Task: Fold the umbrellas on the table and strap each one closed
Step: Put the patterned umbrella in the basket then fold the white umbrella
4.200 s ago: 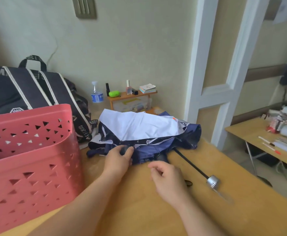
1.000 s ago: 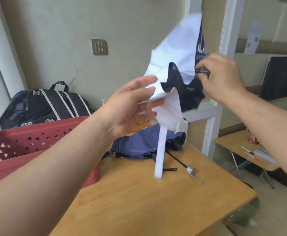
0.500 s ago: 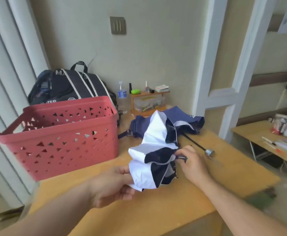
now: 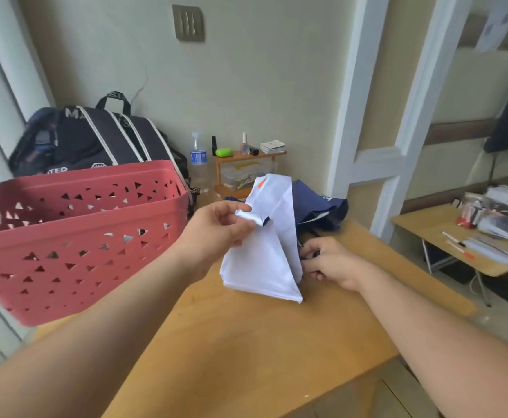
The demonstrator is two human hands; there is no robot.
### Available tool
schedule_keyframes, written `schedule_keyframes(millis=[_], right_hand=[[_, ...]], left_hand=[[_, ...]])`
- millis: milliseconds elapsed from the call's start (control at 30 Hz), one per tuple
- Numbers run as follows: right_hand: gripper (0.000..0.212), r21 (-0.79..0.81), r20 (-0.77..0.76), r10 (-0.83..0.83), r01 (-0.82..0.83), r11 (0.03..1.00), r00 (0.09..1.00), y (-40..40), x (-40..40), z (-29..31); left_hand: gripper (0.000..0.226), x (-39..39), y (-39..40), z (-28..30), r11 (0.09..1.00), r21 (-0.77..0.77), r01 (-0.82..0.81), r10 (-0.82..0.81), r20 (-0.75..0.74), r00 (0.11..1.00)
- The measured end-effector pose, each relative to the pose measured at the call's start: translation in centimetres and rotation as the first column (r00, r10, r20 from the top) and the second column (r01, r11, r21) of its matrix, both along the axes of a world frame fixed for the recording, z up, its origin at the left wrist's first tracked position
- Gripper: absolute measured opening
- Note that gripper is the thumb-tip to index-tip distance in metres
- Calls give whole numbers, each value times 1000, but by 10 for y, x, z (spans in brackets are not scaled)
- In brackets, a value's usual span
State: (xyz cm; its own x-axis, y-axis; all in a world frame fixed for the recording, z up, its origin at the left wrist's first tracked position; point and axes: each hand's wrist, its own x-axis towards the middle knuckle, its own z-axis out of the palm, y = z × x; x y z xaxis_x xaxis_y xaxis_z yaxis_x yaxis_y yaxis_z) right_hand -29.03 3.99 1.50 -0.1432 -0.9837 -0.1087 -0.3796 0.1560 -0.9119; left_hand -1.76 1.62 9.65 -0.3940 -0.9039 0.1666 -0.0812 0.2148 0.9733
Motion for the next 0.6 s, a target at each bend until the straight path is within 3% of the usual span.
schedule_keyframes(millis=[100, 167, 233, 300, 333, 367, 467, 533, 600], right_hand=[[20, -228, 26, -141, 143, 963, 990, -11, 1, 9], [30, -250, -25, -113, 103, 963, 993, -17, -3, 2], [38, -138, -260, -47, 11, 990, 964, -19, -5, -18], [41, -66, -607, -19, -27, 997, 794, -18, -1, -44], [41, -115, -676, -53, -34, 993, 735, -18, 1, -54], [40, -206, -663, -125, -19, 978, 738, -19, 4, -59], [41, -500, -392, -410, 183, 846, 824, -25, 8, -47], [44, -531, -283, -483, 284, 799, 829, -32, 8, -34], [41, -457, -345, -395, 216, 863, 852, -34, 7, -31]], left_hand=[[15, -1, -6, 0, 995, -92, -25, 28, 26, 999], [15, 2, -3, -2, 981, -191, -27, 45, 88, 995], [13, 11, -1, -10, 963, -266, 29, 25, 196, 980], [12, 26, 1, -23, 952, -248, 180, -95, 322, 942], [11, 34, 3, -31, 944, -218, 247, -153, 373, 915], [11, 42, 6, -38, 942, -186, 279, -188, 396, 899], [15, 61, 14, -53, 968, -131, 216, -188, 198, 962], [33, 65, 19, -59, 991, -75, 108, -108, -4, 994], [48, 63, 25, -65, 991, 23, 135, -129, -174, 976]])
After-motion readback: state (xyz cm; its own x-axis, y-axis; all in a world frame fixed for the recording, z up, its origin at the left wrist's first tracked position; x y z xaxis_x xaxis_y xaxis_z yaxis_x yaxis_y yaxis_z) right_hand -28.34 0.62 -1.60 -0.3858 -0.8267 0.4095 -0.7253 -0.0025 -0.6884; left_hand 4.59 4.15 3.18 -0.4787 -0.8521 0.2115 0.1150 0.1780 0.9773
